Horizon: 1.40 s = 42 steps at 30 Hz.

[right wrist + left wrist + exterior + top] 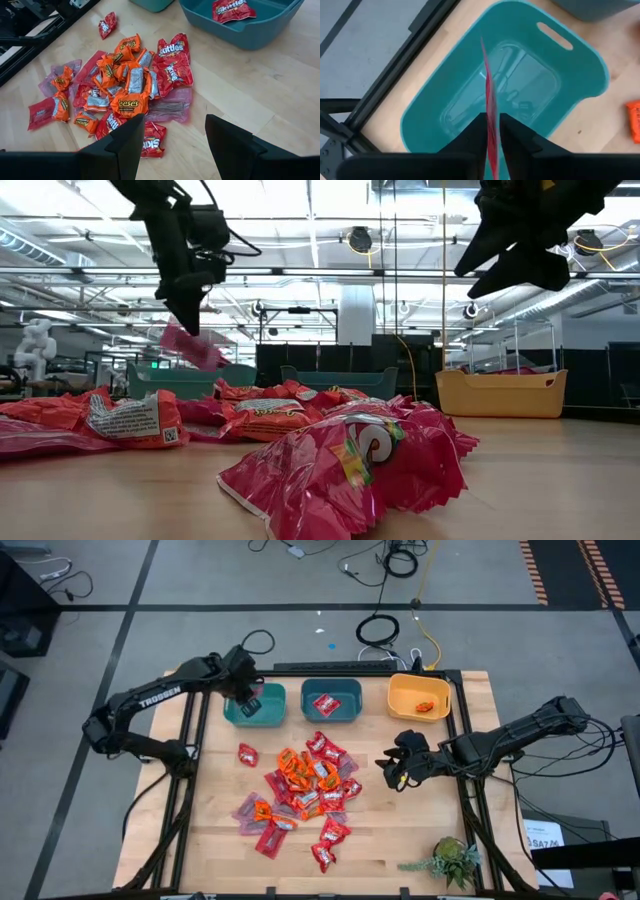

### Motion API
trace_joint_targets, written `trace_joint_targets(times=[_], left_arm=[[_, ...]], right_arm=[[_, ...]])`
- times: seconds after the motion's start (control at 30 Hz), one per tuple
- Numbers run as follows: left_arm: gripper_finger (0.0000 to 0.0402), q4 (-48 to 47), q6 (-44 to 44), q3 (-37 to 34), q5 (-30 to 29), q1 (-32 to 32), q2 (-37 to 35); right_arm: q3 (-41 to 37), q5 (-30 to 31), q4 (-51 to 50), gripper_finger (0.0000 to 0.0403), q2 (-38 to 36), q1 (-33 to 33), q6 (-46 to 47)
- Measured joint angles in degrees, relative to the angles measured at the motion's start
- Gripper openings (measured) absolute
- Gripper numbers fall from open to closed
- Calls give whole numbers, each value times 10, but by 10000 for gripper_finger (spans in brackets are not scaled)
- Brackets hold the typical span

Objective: Sort candy
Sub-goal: Put the red chocolate into the green bin, then put the red candy into the blue bin

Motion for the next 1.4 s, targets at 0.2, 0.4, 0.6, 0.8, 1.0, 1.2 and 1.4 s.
trace_joint_targets(times=[0.2,0.4,0.6,0.8,1.0,1.2,1.4], left_arm=[[103,8,5,0,-5,0,11],[106,11,30,0,-27,0,11],[107,-11,-20,1,-27,-10,11],[107,-43,-61,9,-4,-31,8],[107,-39,-61,10,38,-79,-14],[107,-29,-70,10,42,-143,-58],[107,-24,-133,10,43,-200,-93]], right_arm=[[0,0,0,203,0,0,1],[0,0,0,203,0,0,1],[0,-3,12,203,0,0,10],[0,-3,30,203,0,0,-4],[0,-1,30,203,0,0,-56],[0,-1,67,203,0,-9,-114],[0,-1,183,203,1,-46,-245]])
